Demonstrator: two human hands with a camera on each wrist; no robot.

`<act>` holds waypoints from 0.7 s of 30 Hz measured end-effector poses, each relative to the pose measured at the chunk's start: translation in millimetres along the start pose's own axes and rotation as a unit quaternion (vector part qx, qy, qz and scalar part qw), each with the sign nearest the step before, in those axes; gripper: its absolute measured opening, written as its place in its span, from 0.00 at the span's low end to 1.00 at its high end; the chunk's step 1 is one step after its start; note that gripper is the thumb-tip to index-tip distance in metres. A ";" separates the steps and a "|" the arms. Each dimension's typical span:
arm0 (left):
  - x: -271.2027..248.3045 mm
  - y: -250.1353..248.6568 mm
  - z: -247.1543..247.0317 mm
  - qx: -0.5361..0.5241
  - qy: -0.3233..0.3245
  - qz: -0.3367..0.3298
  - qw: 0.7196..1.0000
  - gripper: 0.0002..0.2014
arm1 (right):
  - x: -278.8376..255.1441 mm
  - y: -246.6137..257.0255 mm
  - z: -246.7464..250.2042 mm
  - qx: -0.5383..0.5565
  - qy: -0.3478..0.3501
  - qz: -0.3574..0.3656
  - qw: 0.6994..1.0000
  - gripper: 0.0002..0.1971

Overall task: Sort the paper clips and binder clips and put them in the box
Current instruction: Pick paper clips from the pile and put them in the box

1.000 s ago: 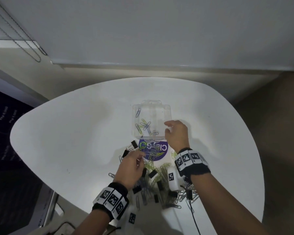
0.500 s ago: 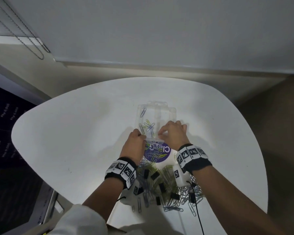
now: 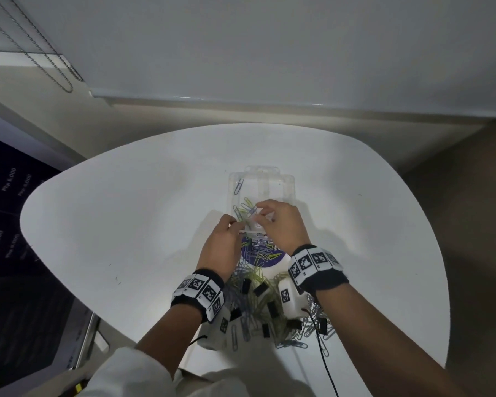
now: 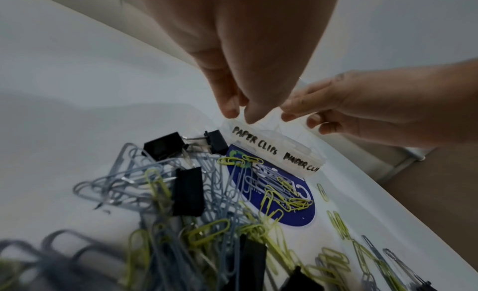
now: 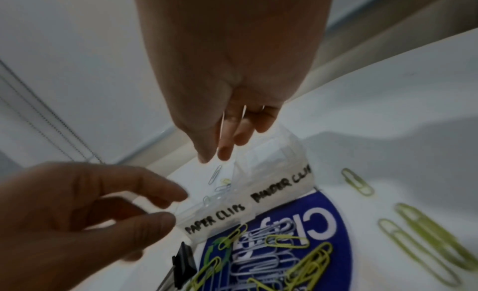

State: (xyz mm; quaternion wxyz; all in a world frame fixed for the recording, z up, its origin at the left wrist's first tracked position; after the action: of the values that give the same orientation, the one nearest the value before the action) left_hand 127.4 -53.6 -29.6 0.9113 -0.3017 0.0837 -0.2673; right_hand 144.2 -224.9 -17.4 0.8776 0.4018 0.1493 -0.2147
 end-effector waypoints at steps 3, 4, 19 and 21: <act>-15.2 4.1 2.6 -0.011 -0.047 0.019 0.999 0.02 | -14.3 -25.1 17.3 0.027 -0.072 -0.010 0.997 0.08; -20.6 6.6 1.7 -0.012 -0.045 0.033 0.998 0.00 | -19.5 -36.6 22.5 0.035 -0.095 -0.028 0.994 0.08; -17.2 -3.8 -38.4 0.126 0.143 0.006 0.982 0.16 | -54.6 -86.5 -23.4 -0.057 0.008 -0.070 0.996 0.11; -17.9 -6.0 -37.3 0.135 0.147 0.001 0.980 0.17 | -58.3 -87.0 -27.2 -0.071 0.021 -0.065 0.995 0.11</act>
State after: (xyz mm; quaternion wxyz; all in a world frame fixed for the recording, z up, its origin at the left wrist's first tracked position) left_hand 98.0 -66.9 -56.1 0.9219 -0.1329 0.1798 -0.3163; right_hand 48.2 -239.9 -65.0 0.8847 0.3327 0.2079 -0.2517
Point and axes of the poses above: each hand's wrist, its own x-axis towards the middle knuckle, its own z-axis out of the back of the hand, y = z × x, the point moved 1 cm from there along x, towards the middle knuckle, and after that the axes turned 15 degrees about -z, right-handed, at the moved point
